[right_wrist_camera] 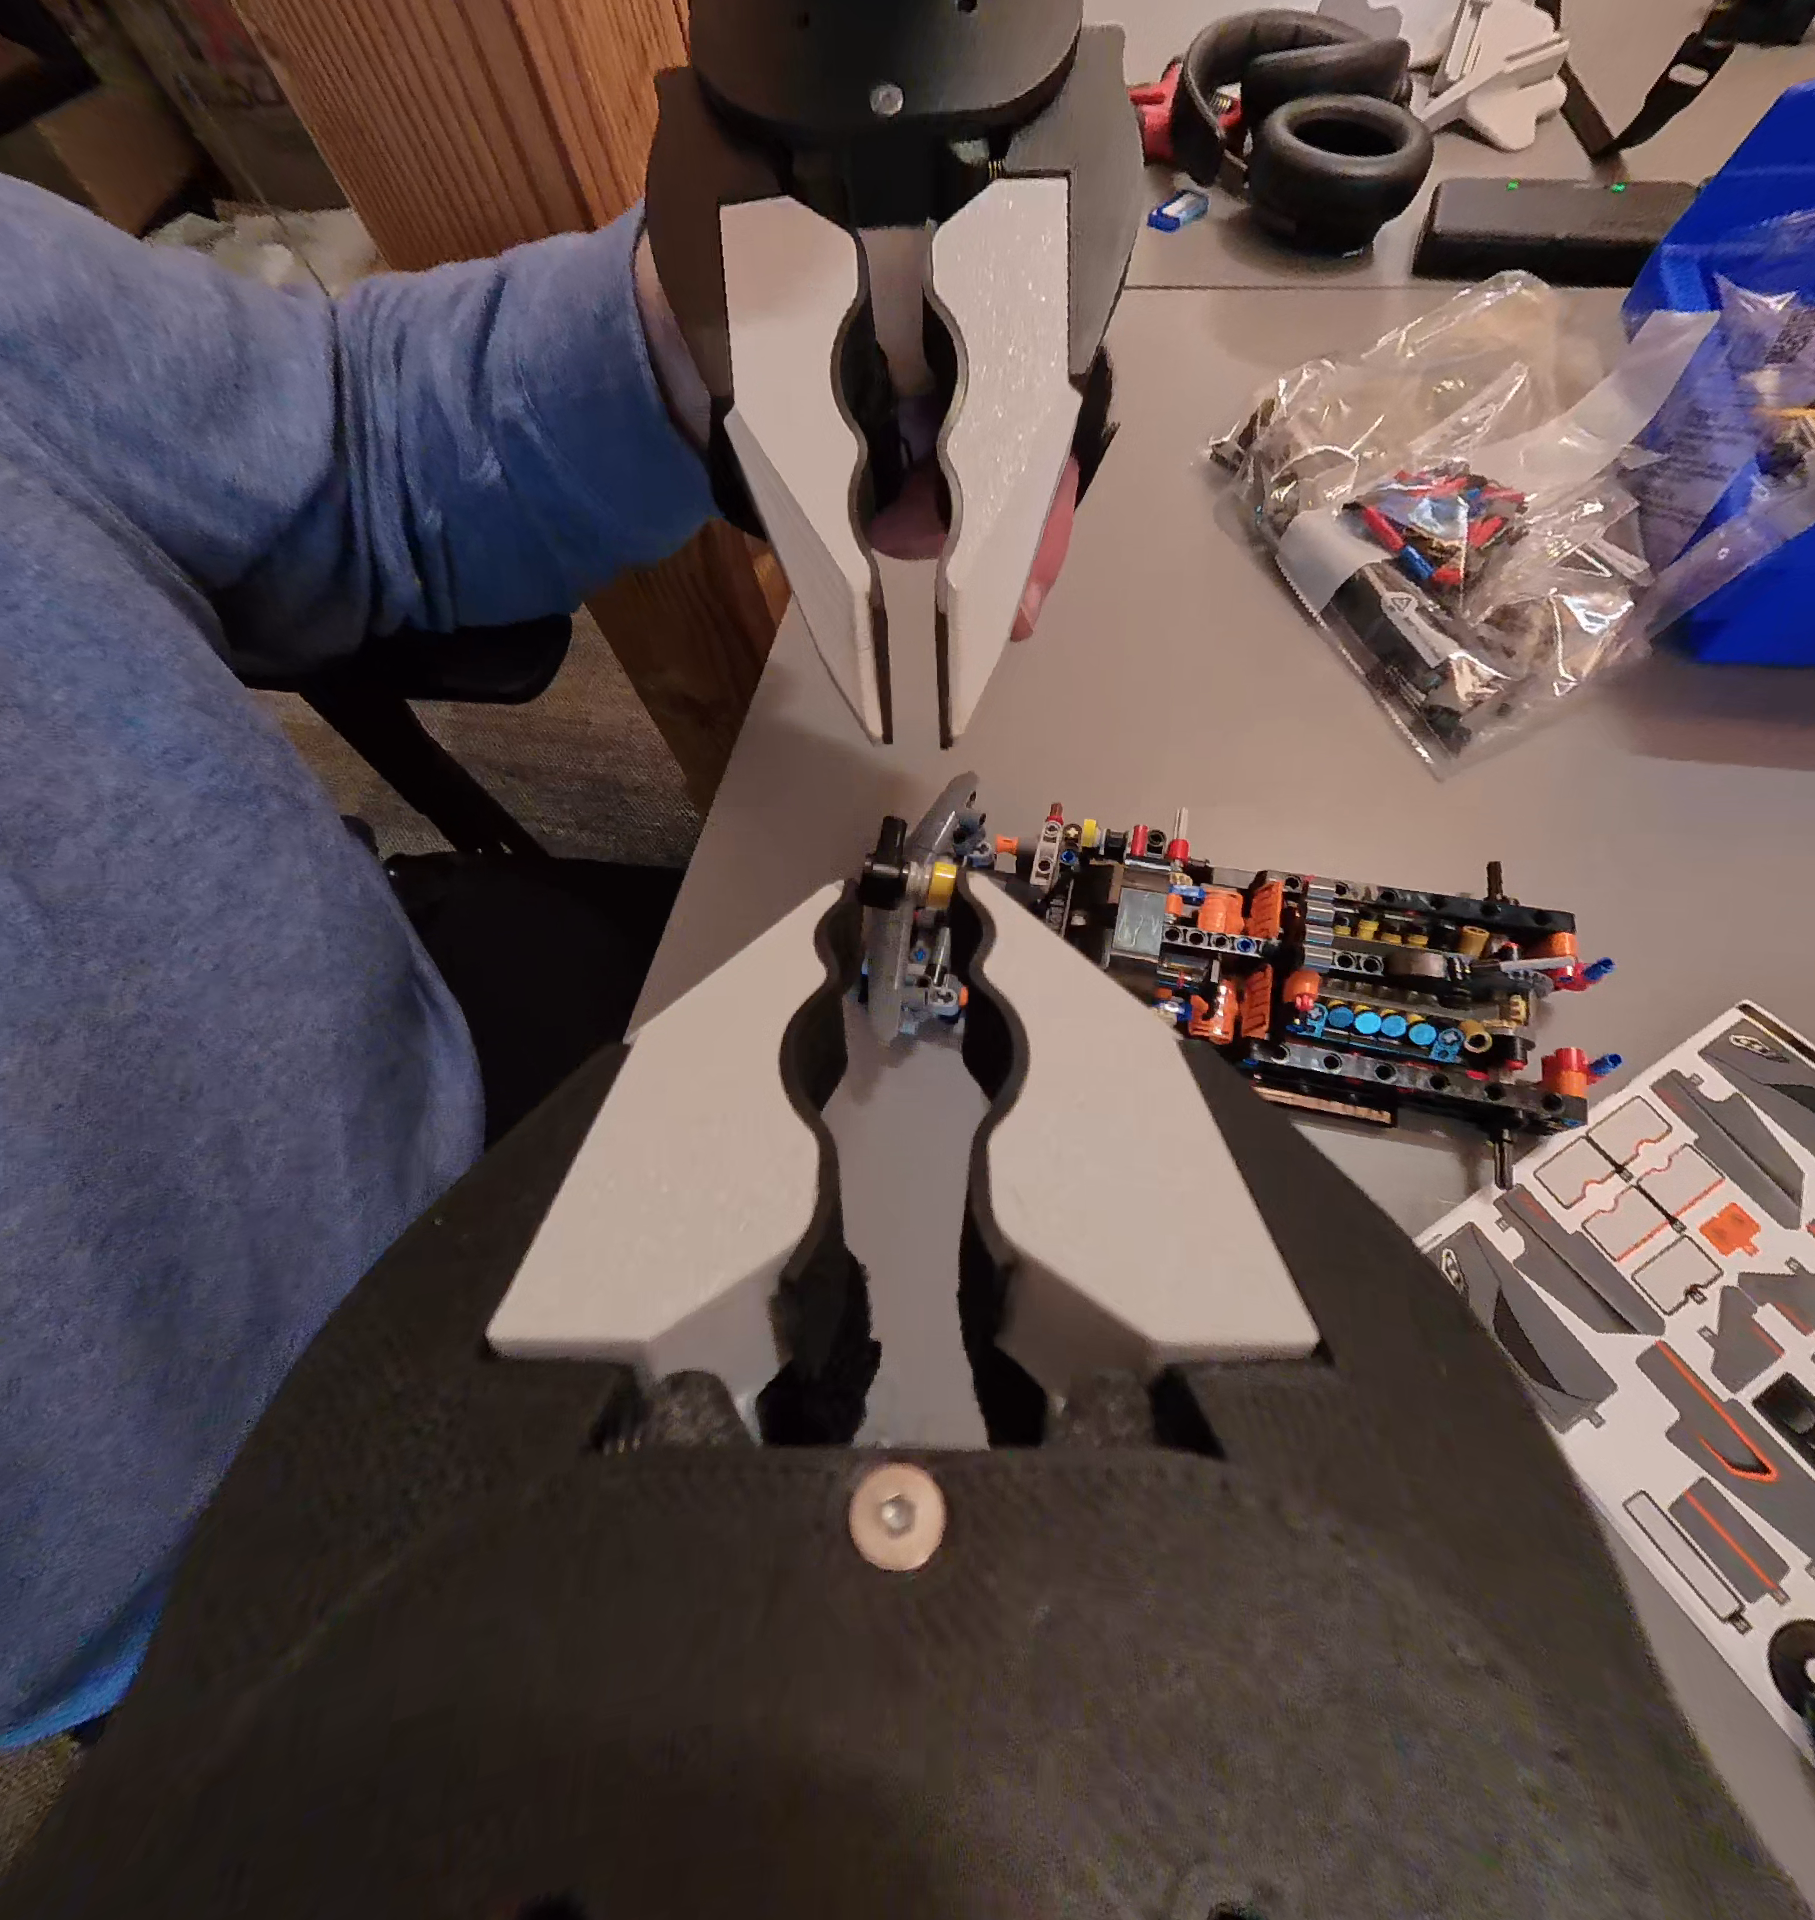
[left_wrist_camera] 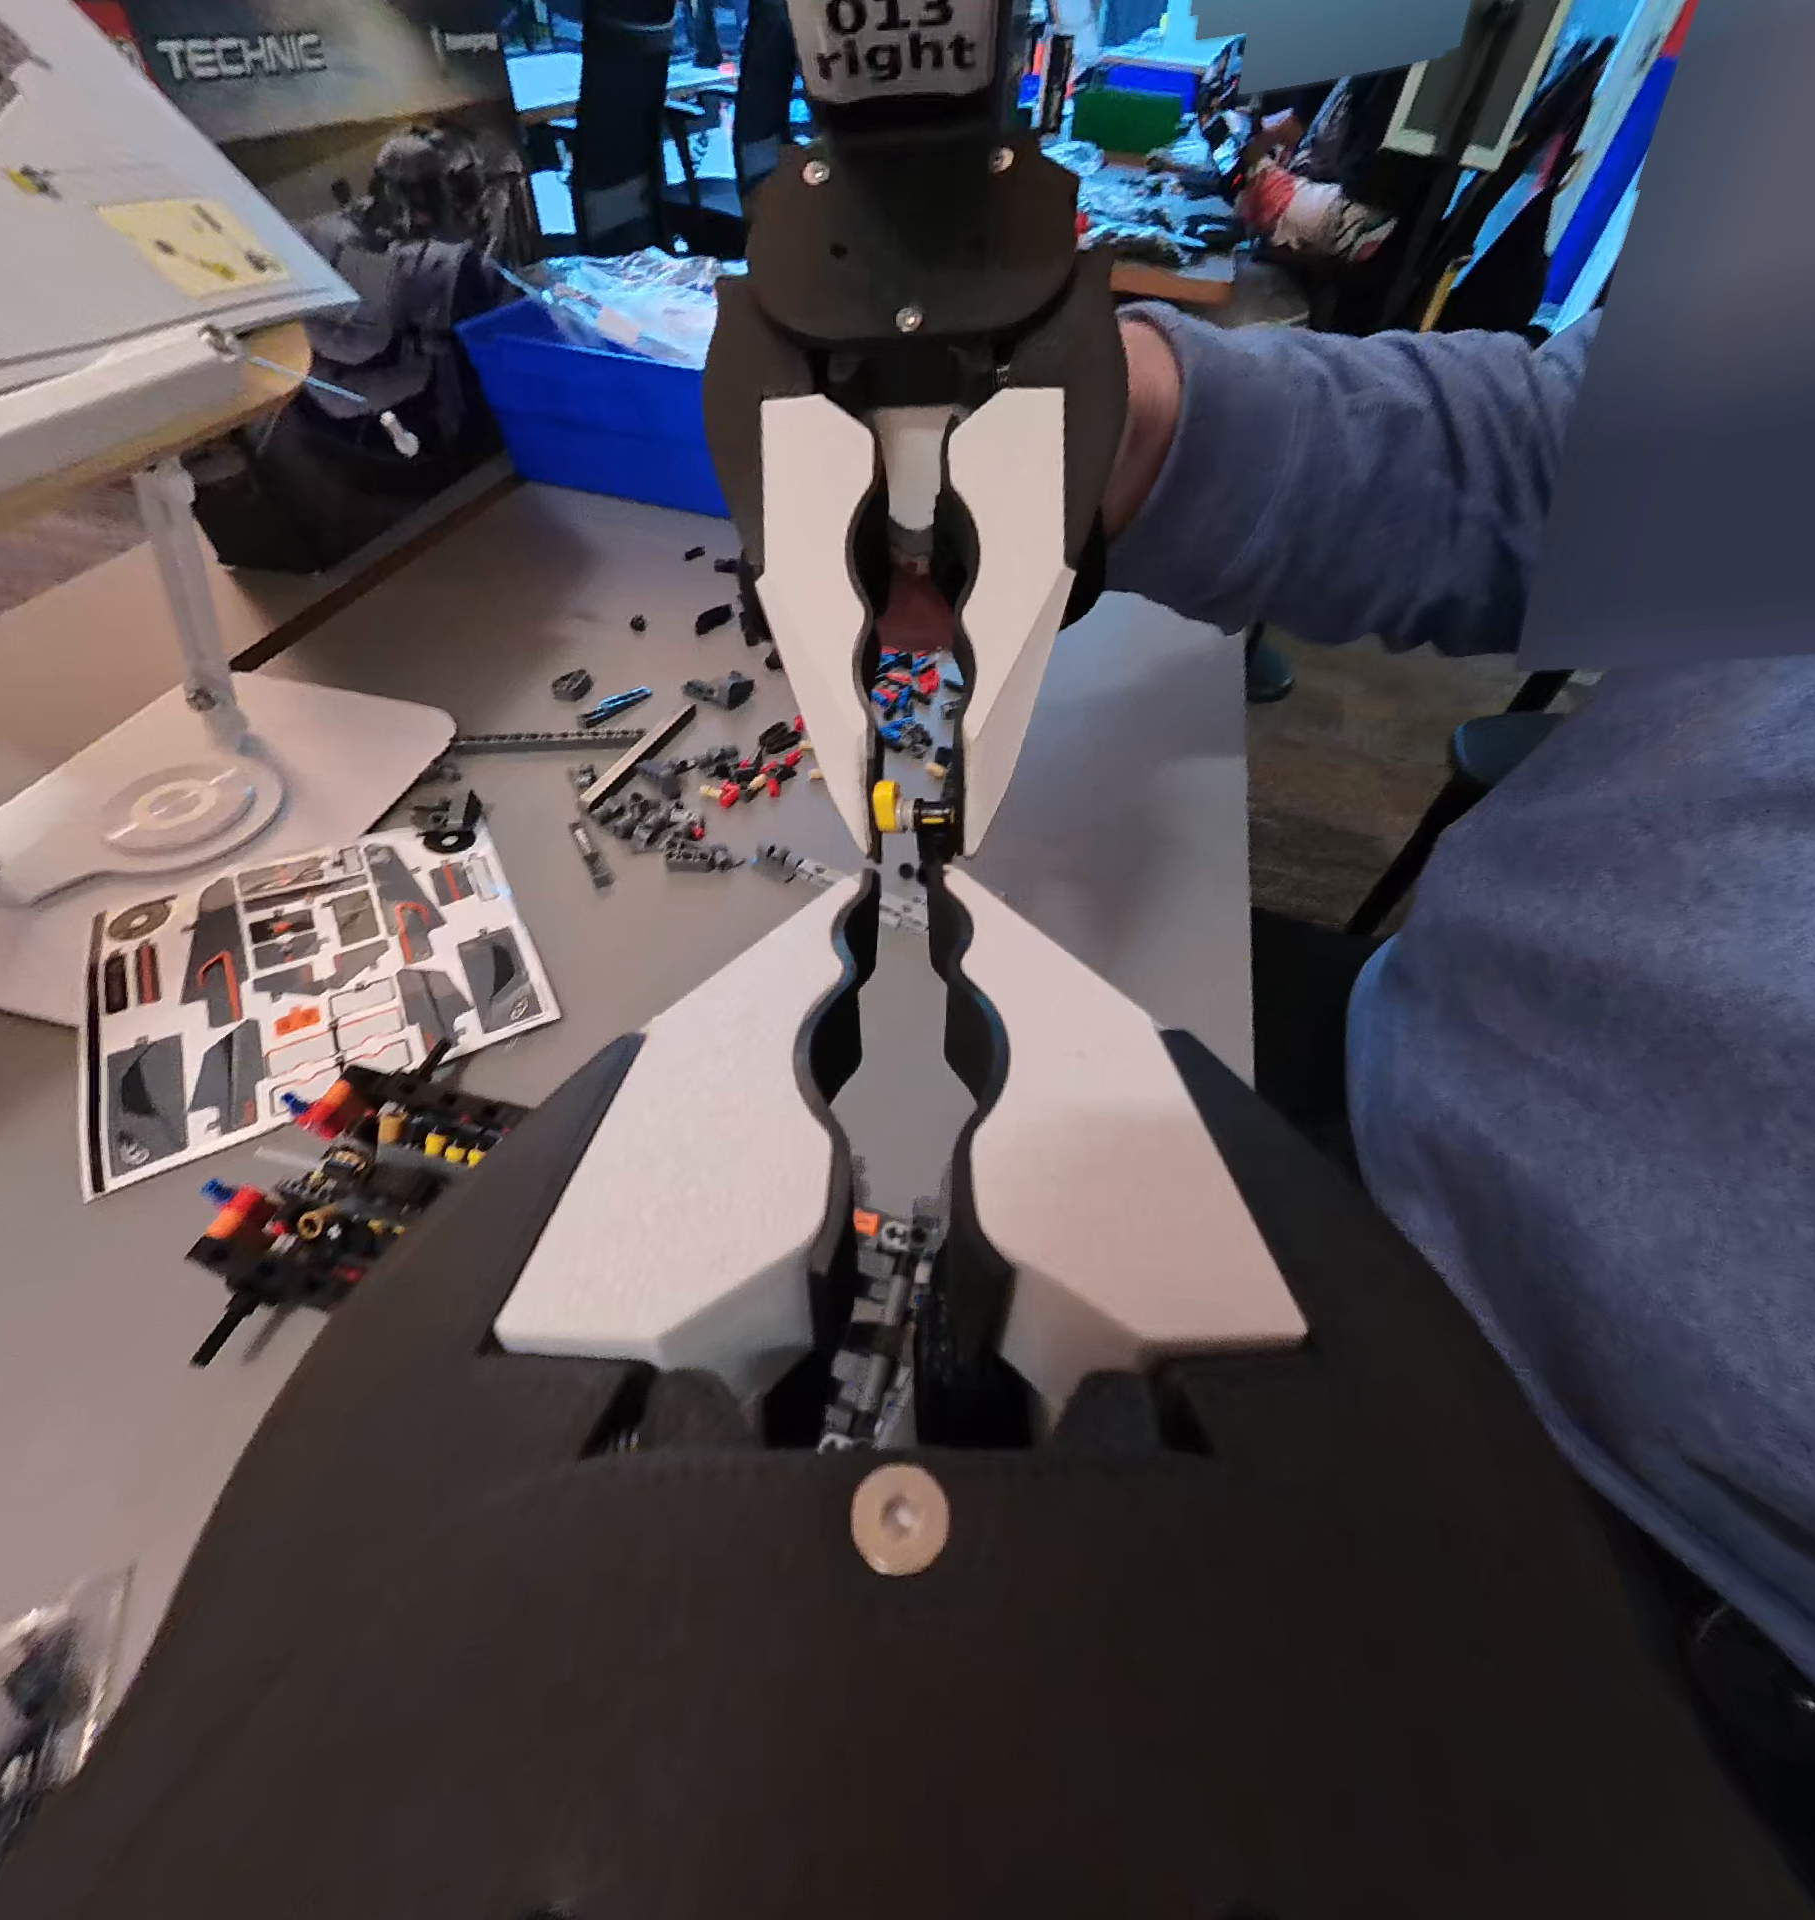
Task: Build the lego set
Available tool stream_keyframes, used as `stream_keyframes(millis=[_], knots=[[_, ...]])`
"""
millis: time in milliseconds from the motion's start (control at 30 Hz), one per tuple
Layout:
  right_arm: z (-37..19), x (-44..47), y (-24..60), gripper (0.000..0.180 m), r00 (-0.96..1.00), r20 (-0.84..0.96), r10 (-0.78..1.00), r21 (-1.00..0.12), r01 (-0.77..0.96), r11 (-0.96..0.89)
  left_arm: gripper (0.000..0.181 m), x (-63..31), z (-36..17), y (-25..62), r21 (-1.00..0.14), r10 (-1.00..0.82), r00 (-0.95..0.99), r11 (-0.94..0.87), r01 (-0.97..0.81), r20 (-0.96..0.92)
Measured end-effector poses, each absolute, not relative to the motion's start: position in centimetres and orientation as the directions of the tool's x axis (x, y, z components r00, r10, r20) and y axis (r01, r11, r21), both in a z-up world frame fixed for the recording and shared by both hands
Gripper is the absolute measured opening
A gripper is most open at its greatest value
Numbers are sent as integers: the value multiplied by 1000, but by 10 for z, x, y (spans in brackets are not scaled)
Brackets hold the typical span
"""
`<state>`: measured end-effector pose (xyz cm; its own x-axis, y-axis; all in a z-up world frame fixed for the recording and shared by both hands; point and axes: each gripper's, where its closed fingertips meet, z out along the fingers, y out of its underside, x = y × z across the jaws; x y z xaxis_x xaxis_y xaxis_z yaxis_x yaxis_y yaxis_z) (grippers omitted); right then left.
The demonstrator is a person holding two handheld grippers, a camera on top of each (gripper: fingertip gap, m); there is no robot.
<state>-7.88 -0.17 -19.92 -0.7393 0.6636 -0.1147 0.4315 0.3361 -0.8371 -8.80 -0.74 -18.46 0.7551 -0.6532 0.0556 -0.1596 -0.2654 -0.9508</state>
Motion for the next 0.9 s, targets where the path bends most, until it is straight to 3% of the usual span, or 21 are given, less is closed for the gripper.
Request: stream_keyframes(millis=[300,567,900], knots=[[-189,-78,-2,13,-741,-65,668,-865,376,332,11,-77,-195,1,-945,-653,753,-291,-148,83],[-168,-71,-4,13,-737,-2,676,-915,274,296,12,-64,-163,5,-981,-699,692,-180,73,180],[-155,-67,-9,14,-713,15,701,-952,204,228,6,-51,-152,2,-980,-742,640,-158,118,197]])
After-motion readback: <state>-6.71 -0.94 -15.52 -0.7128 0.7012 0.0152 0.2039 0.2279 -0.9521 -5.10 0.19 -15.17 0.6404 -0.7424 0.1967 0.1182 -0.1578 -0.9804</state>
